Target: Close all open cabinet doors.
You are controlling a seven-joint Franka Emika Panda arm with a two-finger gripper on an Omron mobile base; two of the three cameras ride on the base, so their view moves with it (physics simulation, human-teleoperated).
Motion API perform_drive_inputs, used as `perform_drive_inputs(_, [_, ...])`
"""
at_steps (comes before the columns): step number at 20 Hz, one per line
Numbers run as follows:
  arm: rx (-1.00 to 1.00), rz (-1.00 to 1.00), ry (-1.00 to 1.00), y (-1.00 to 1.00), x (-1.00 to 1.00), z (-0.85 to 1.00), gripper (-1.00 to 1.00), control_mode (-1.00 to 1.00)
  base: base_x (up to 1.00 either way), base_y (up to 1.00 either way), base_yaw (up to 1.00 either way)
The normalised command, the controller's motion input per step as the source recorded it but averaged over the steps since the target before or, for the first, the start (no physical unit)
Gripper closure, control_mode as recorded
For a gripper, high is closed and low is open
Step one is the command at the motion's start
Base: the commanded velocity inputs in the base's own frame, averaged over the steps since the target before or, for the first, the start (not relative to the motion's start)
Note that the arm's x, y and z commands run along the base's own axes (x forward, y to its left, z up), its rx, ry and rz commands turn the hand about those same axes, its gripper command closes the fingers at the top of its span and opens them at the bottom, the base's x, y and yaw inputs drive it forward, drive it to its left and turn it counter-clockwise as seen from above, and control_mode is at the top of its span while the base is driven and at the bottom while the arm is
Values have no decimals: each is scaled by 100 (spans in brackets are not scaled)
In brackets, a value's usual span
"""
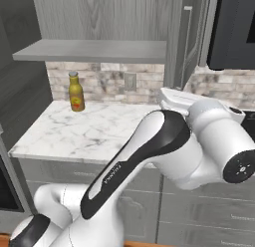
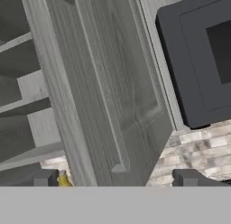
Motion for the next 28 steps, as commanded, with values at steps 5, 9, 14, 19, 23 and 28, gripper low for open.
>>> perform_drive_inputs(5, [0,10,0,-30,48,-5,-100,-100,0,0,0])
perform_drive_inputs(9, [0,9,-1,-10,7,0,-100,-100,0,0,0])
perform_drive_inputs(14, [0,8,-4,-1,0,0,-100,-100,0,0,0])
perform_drive_inputs(19, [0,8,-5,0,0,0,-100,-100,0,0,0])
perform_drive_inputs(23, [0,5,-5,10,1,0,-100,-100,0,0,0])
perform_drive_inputs(28, [0,0,0,42,17,0,-100,-100,0,0,0])
